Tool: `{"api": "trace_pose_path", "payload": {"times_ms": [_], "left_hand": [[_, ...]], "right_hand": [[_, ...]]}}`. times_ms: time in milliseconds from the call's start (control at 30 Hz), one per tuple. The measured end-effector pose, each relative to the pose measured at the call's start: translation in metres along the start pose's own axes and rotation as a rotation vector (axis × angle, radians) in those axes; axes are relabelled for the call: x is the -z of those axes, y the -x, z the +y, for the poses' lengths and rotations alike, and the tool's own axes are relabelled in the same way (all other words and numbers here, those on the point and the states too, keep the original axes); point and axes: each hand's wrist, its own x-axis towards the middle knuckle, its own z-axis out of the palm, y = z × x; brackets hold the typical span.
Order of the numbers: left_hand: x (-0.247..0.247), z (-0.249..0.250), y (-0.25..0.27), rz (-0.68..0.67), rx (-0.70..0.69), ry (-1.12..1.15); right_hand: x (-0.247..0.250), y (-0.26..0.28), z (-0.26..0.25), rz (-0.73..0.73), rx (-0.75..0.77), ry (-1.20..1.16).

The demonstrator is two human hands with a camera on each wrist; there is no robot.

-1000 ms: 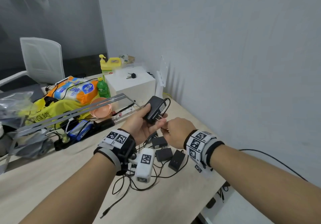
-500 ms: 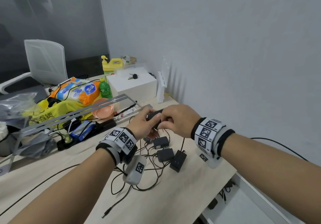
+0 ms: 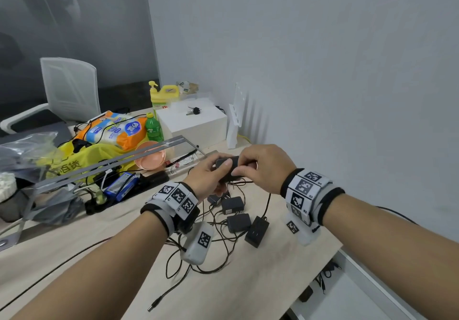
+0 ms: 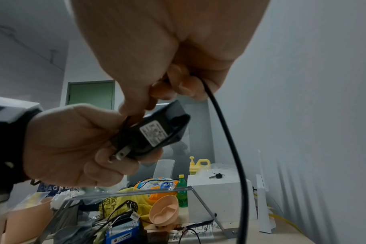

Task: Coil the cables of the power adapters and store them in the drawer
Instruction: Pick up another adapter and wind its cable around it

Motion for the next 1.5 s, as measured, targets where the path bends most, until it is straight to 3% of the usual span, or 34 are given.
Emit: {"api": "trace_pose_path", "payload": {"times_ms": [233, 333, 433, 600, 700, 767, 833, 933, 1100, 1300, 1400, 1500], "left_hand": [[0.003, 0.005, 0.012, -0.194, 0.045, 0.057], [0.009, 0.009, 0.014, -0.251, 0.079, 0.058], [0.016, 0.014, 0.017, -0.312, 0.12, 0.139], [0.025, 0.013, 0.023, -0.415, 0.159, 0.325], [0.025, 0.012, 0.019, -0.363, 0.095, 0.519], [0.022, 0.014, 0.015, -0.211, 0.056, 0.562], [0.018, 0.016, 0.013, -0.014, 0.034, 0.424], [0.023, 0.017, 0.014, 0.148, -0.04, -0.079], [0.041, 0.02, 0.016, -0.016, -0.158, -0.621], [0.033, 0.039, 0.018, -0.16, -0.189, -0.962], [0.035, 0.042, 0.021, -0.287, -0.156, -0.938], [0.039, 0.038, 0.022, -0.284, -0.077, -0.552]], "right_hand": [[0.0, -0.001, -0.005, 0.065, -0.136, -0.053], [0.004, -0.006, -0.008, 0.007, -0.212, -0.115], [0.007, -0.012, -0.005, -0.049, -0.246, -0.285], [0.006, -0.017, 0.004, 0.012, -0.337, -0.56], [-0.013, -0.012, 0.002, 0.043, -0.482, -0.684], [-0.029, -0.004, -0.004, -0.036, -0.543, -0.63], [-0.04, 0.002, -0.012, -0.139, -0.519, -0.493], [-0.039, 0.006, -0.02, -0.251, -0.348, -0.162], [-0.024, 0.005, -0.03, -0.367, -0.197, 0.163], [0.004, -0.013, -0.037, -0.316, -0.135, 0.154], [0.017, -0.024, -0.033, -0.307, -0.123, -0.027], [0.018, -0.03, -0.019, -0.166, -0.192, -0.324]]}}
